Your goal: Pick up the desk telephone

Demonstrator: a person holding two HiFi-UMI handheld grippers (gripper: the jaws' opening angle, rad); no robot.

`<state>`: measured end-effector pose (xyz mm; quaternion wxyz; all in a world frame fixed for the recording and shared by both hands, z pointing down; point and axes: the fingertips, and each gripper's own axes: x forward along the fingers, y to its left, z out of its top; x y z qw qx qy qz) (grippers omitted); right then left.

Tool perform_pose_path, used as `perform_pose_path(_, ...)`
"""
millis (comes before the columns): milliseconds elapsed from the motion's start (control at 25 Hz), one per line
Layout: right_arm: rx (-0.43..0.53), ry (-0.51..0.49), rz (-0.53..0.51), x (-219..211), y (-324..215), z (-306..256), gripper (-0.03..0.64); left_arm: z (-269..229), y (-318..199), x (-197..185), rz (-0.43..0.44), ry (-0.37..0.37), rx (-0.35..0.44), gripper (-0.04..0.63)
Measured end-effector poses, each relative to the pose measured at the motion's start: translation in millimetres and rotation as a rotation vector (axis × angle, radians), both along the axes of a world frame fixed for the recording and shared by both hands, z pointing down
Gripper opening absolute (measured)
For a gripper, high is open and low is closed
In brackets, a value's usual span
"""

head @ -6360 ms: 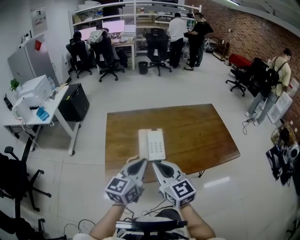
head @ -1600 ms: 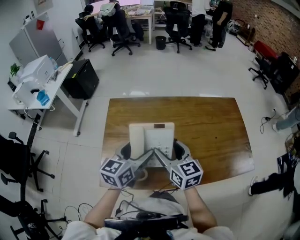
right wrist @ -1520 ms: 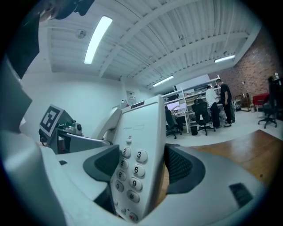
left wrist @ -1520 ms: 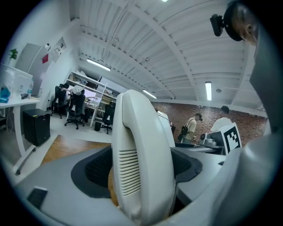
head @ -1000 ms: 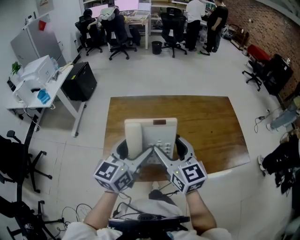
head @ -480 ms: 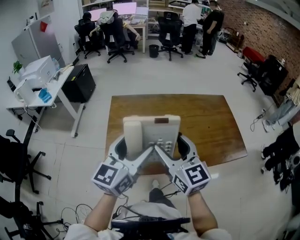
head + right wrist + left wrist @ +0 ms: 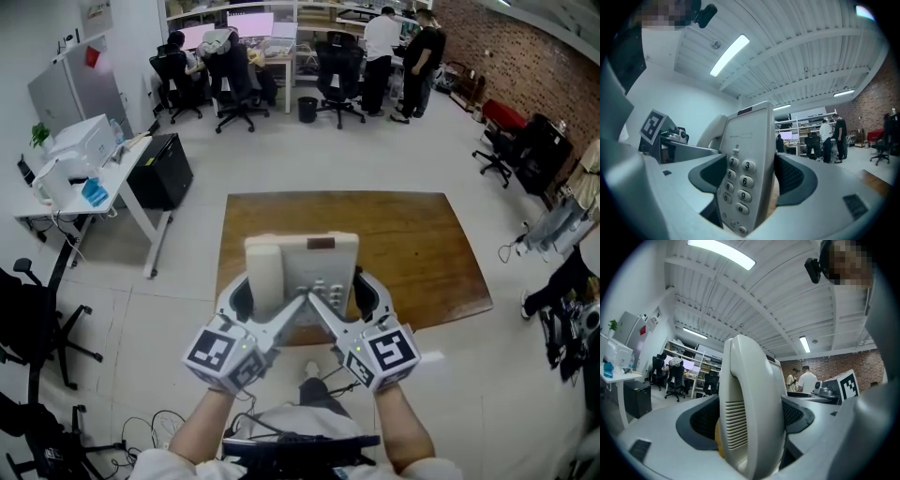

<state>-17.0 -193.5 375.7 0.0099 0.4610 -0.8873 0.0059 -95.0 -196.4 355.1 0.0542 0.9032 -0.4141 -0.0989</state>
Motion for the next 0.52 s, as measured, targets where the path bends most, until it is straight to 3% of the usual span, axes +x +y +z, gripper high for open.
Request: perform_pose_path(520,0.003,0.004,0.005,4.1,2.0,1.9,0.331,4.1,0.5,2.9,0.001,-0.021,0.010,0.380)
